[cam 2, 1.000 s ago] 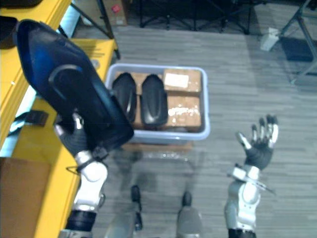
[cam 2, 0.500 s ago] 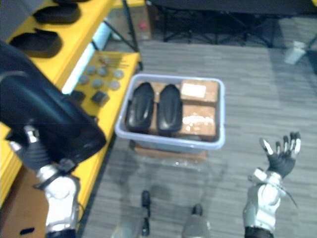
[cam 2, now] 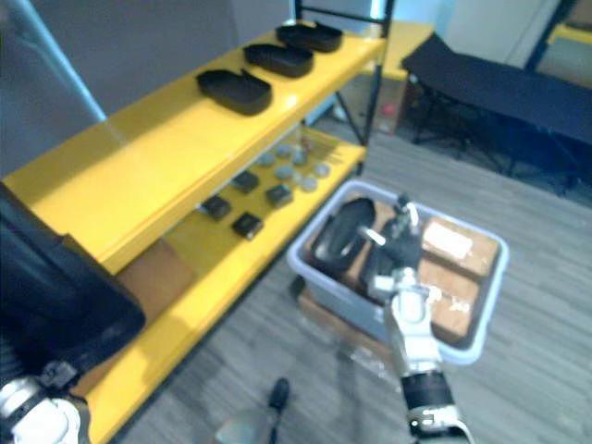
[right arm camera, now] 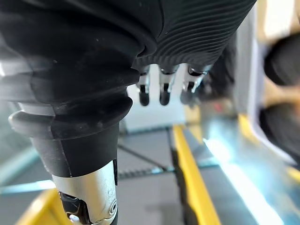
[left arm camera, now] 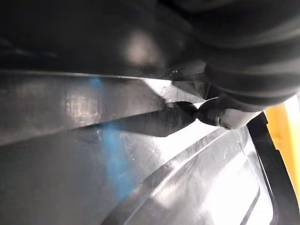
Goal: Walk over and take plastic housings, then place them on the shelf
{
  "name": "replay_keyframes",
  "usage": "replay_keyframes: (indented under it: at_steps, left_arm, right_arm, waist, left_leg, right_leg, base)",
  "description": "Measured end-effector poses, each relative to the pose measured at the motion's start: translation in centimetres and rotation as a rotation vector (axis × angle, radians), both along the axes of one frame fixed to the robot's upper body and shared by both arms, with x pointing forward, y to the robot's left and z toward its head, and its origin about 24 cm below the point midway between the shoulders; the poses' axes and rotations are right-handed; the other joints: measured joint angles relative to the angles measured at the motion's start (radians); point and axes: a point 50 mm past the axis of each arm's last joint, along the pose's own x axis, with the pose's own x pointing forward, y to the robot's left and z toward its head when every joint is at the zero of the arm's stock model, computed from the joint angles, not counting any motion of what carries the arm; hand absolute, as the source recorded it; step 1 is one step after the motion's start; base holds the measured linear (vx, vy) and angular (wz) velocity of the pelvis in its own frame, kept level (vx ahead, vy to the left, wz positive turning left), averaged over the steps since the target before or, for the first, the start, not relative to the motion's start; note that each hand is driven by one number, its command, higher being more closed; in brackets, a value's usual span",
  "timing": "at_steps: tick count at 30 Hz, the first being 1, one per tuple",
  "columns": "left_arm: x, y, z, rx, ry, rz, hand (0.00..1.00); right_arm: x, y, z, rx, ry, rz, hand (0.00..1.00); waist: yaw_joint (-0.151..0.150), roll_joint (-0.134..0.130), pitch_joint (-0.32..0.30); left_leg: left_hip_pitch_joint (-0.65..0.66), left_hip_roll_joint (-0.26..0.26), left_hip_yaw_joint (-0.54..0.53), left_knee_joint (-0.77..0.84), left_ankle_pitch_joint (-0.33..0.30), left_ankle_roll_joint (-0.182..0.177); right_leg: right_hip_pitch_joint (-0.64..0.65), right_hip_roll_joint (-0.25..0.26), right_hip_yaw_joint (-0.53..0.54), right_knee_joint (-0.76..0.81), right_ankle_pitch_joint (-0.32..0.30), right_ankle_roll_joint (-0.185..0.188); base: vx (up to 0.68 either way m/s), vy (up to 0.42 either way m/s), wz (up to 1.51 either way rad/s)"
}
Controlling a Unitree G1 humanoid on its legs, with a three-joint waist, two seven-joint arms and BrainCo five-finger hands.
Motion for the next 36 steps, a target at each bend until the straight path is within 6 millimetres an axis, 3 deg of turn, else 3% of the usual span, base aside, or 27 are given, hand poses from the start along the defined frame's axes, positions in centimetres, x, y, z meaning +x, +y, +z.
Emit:
replay_keyframes:
  at_steps: [9,12,14,16,19,27,30,32,34,36]
  left_arm:
    - [-1.6,0.2,-1.2,-0.086,0.023,0.011,1.00]
    - [0.0,-0.7,-1.2,-0.109,-0.005,-0.108,1.00]
    - [1.0,-1.3,-1.5,-0.137,-0.012,-0.179,1.00]
    - [1.2,-1.6,-2.3,-0.186,-0.004,-0.199,1.00]
    - [1.3,-1.8,-2.9,-0.220,0.004,-0.209,1.00]
    - [4.1,-2.8,-1.5,-0.178,-0.046,-0.335,1.00]
    - [5.4,-3.6,-0.9,-0.155,-0.062,-0.417,1.00]
    - [7.0,-4.8,0.2,-0.120,-0.098,-0.514,1.00]
    - [7.8,-5.3,1.1,-0.080,-0.131,-0.562,1.00]
    - [8.5,-5.8,2.5,-0.019,-0.179,-0.589,1.00]
  right_arm:
    - [-0.8,-1.1,-1.8,-0.013,0.069,-0.003,0.00]
    - [-3.0,-3.3,-3.9,-0.012,0.150,-0.090,0.00]
    - [-3.9,-4.2,-4.9,-0.019,0.193,-0.130,0.00]
    - [-3.4,-3.7,-4.5,-0.034,0.175,-0.115,0.00]
    - [-2.1,-2.8,-3.0,-0.041,0.107,-0.075,0.00]
    - [-1.9,-2.6,-2.5,-0.055,0.048,-0.090,0.00]
    - [-2.1,-2.7,-2.0,-0.056,0.027,-0.100,0.00]
    - [-3.1,-3.5,-1.8,-0.066,-0.002,-0.138,0.00]
    - [-3.5,-4.1,-1.8,-0.068,-0.015,-0.165,0.00]
    - [-3.6,-4.7,-1.4,-0.075,-0.049,-0.176,0.00]
  waist:
    - [-0.001,-0.034,-0.018]
    - [-0.042,-0.036,-0.013]
    - [-0.047,-0.037,0.001]
    - [-0.025,-0.051,0.029]
    - [-0.024,-0.064,0.060]
    - [-0.042,-0.039,0.096]
    - [-0.057,-0.032,0.126]
    - [-0.093,-0.032,0.151]
    - [-0.118,-0.030,0.160]
    - [-0.125,-0.026,0.185]
  left_leg:
    - [-0.057,-0.023,-0.048,-0.004,0.019,0.019]
    - [-0.104,-0.007,0.123,0.002,0.037,0.081]
    - [-0.119,-0.003,0.168,0.002,0.081,0.076]
    - [-0.109,-0.021,0.174,0.002,0.072,0.081]
    - [-0.099,-0.025,0.201,0.002,0.066,0.089]
    - [-0.163,0.004,0.223,0.002,0.078,0.086]
    - [-0.189,-0.010,0.194,0.002,0.094,0.087]
    - [-0.204,-0.045,0.163,0.002,0.096,0.090]
    - [-0.218,-0.061,0.142,0.002,0.115,0.094]
    - [-0.219,-0.058,0.143,0.002,0.122,0.086]
  right_leg:
    - [-0.001,0.003,-0.081,0.005,0.001,0.004]
    - [0.046,0.000,-0.231,0.003,0.010,0.022]
    - [0.054,-0.013,-0.260,0.036,-0.003,0.028]
    - [0.046,-0.042,-0.221,0.077,-0.034,0.008]
    - [0.023,-0.060,-0.146,0.106,-0.066,-0.008]
    - [-0.070,-0.040,-0.102,0.143,-0.093,0.010]
    - [-0.132,-0.054,-0.030,0.229,-0.145,-0.013]
    - [-0.179,-0.073,0.087,0.314,-0.210,-0.030]
    - [-0.191,-0.072,0.115,0.334,-0.232,-0.013]
    - [-0.192,-0.065,0.114,0.332,-0.231,-0.007]
  base:
    - [-0.02,-0.006,0.26]
    - [0.00,0.029,1.33]
    - [0.01,0.074,1.14]
    - [-0.01,0.095,0.15]
    - [-0.07,0.051,-0.22]
    - [-0.09,-0.008,-0.03]
    - [-0.01,-0.019,0.16]
    - [0.00,-0.035,0.53]
    - [0.01,-0.053,0.51]
    - [0.01,-0.093,0.09]
